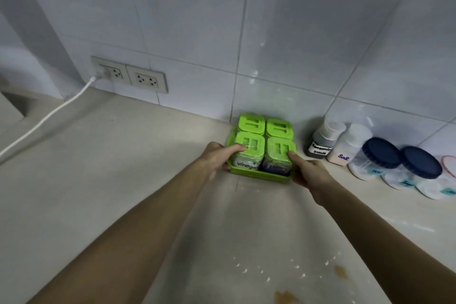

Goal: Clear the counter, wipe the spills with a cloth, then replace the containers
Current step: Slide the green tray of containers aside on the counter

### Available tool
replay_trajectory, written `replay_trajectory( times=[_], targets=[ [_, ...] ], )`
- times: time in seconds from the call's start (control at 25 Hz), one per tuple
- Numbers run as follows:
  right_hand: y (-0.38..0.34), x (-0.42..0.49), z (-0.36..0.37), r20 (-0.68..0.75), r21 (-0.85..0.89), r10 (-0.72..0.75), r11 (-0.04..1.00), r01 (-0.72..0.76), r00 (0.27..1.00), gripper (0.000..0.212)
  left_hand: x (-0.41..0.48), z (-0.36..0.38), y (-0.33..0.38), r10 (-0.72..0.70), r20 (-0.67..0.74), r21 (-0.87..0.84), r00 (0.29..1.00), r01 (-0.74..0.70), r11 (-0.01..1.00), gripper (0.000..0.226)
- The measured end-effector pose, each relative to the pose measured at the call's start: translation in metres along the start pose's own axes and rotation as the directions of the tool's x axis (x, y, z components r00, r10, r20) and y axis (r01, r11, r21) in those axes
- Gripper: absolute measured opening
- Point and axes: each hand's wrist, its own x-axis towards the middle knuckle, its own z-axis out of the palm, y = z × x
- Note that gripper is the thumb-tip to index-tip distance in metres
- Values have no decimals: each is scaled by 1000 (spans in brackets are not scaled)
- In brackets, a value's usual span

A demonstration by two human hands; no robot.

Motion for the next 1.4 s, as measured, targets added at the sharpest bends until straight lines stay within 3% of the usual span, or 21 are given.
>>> replay_trajectory(
  times=[0.24, 0.4, 0.52, 0.64, 0.76, 0.84, 0.88, 0.96, 1.0, 1.08, 1.2, 1.4],
  targets=[
    [-11, -35, 106, 186, -88, -57, 993, 74, 981, 52, -53, -118, -8, -30, -131, -37, 991, 25, 999, 49],
    [-12, -69, 185, 363, -166, -63, 977, 132, 930, 35, -100, -196, -39, -106, -223, -101, 969, 85, 991, 42],
    [2, -88, 230, 437, -215, -55, 963, 163, 898, 34, -132, -238, -62, -160, -290, -147, 944, 121, 982, 42],
    [17, -98, 254, 497, -230, -54, 954, 191, 866, 27, -155, -257, -76, -183, -324, -154, 928, 139, 978, 56],
    [25, -104, 265, 500, -244, -65, 946, 213, 864, 34, -167, -264, -87, -182, -335, -152, 925, 138, 979, 71],
    [26, -106, 264, 490, -240, -87, 943, 230, 867, 38, -167, -260, -85, -135, -437, -14, 889, 143, 990, 69],
    [26, -107, 260, 487, -252, -103, 934, 252, 867, 38, -165, -258, -83, -49, -540, 158, 840, 158, 975, 67],
    [24, -108, 244, 483, -287, -187, 889, 356, 856, 34, -160, -251, -75, 302, -639, 567, 707, 168, 807, 52],
    [23, -107, 229, 463, -312, -249, 852, 420, 850, 30, -157, -241, -69, 486, -576, 721, 657, 127, 681, 41],
    [22, -99, 185, 390, -370, -358, 783, 501, 848, 28, -149, -212, -50, 670, -377, 868, 639, -7, 496, 25],
    [19, -85, 96, 245, -492, -429, 718, 492, 870, 27, -128, -152, -25, 700, -79, 923, 710, -213, 321, 36],
    [10, -65, -52, 93, -721, -539, 543, 430, 837, 17, -88, -33, -8, 635, 282, 882, 719, -455, 123, 36]
  ],
)
